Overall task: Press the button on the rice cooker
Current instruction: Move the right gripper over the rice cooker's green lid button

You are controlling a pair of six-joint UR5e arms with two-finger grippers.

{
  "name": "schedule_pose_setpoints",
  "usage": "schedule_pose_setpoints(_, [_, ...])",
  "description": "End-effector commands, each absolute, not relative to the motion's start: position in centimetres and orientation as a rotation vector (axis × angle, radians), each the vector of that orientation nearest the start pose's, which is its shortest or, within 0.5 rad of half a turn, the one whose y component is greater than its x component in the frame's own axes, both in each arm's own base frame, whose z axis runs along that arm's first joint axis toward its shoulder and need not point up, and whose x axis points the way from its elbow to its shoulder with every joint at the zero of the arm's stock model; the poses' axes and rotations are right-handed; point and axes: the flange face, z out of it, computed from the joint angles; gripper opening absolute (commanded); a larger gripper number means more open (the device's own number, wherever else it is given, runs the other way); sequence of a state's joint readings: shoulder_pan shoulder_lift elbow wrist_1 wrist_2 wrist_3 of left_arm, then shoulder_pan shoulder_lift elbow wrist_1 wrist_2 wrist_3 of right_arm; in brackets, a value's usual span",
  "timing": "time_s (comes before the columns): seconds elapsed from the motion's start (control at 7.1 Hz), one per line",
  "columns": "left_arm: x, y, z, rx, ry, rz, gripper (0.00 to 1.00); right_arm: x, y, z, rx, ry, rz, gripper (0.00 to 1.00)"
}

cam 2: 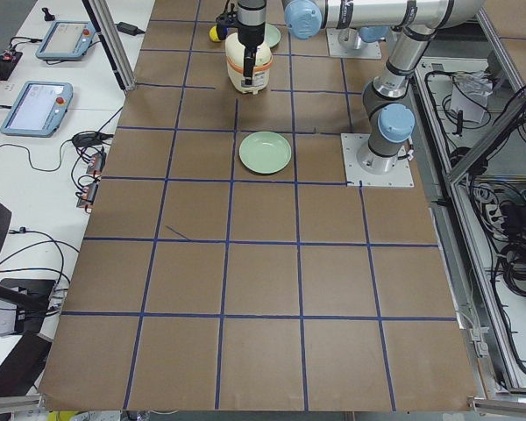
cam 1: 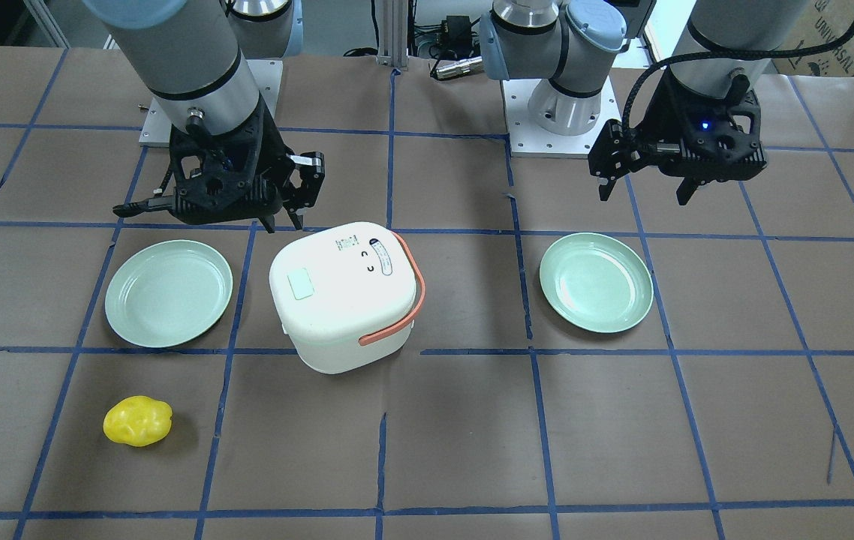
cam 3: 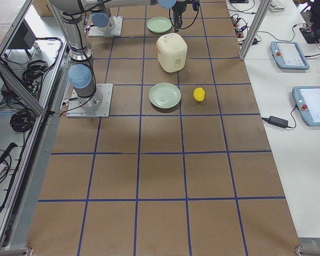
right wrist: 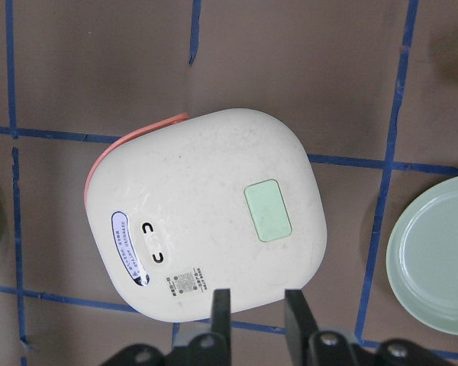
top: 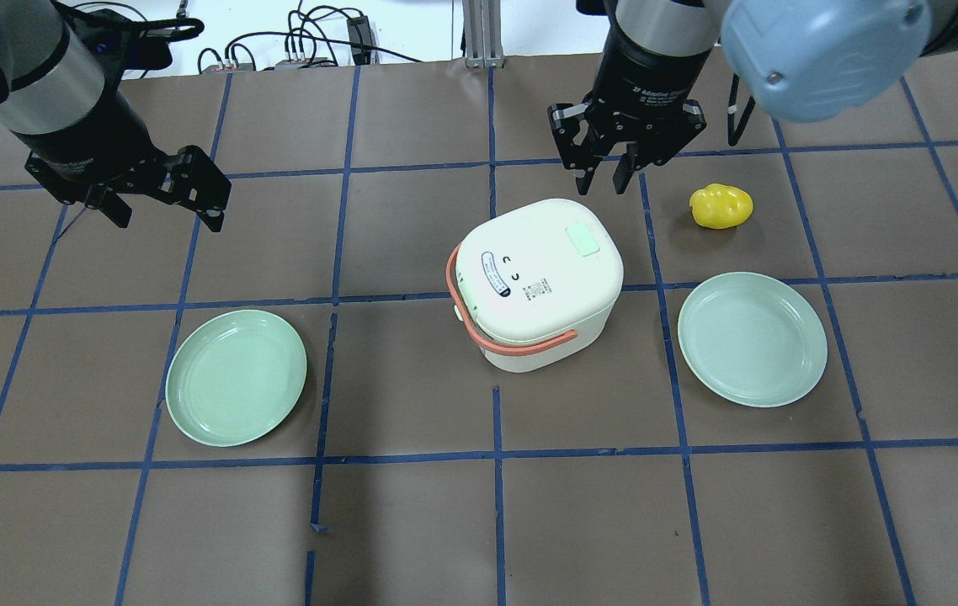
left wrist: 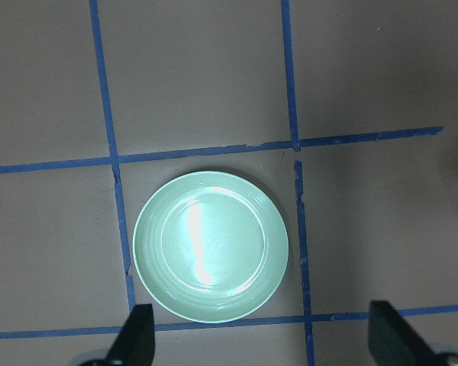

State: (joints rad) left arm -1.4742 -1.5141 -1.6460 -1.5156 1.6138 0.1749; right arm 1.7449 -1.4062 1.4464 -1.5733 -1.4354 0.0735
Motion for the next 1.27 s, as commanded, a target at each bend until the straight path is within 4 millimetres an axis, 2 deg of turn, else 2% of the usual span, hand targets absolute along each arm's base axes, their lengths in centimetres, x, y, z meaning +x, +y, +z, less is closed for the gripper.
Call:
schedule_pose_setpoints(0.0, [-8.3,-48.2,48.4,0.120,3.091,-0.047,1.00,24.7,-53.3,41.5,-0.148,3.017,0.106,0.08])
schedule_pose_setpoints(0.14, [-8.3,-48.2,48.4,0.120,3.091,-0.047,1.00,24.7,-54.3,39.7,-0.167,3.018,0.088,0.08])
schedule_pose_setpoints(0.42, [-8.3,-48.2,48.4,0.120,3.091,-0.047,1.00,24.4,-54.7,38.3,-0.204,3.045,0.107,0.08])
schedule_pose_setpoints(1.13, [-8.3,-48.2,48.4,0.120,3.091,-0.047,1.00,24.0,-55.1,37.3,-0.200,3.073,0.117,0.08])
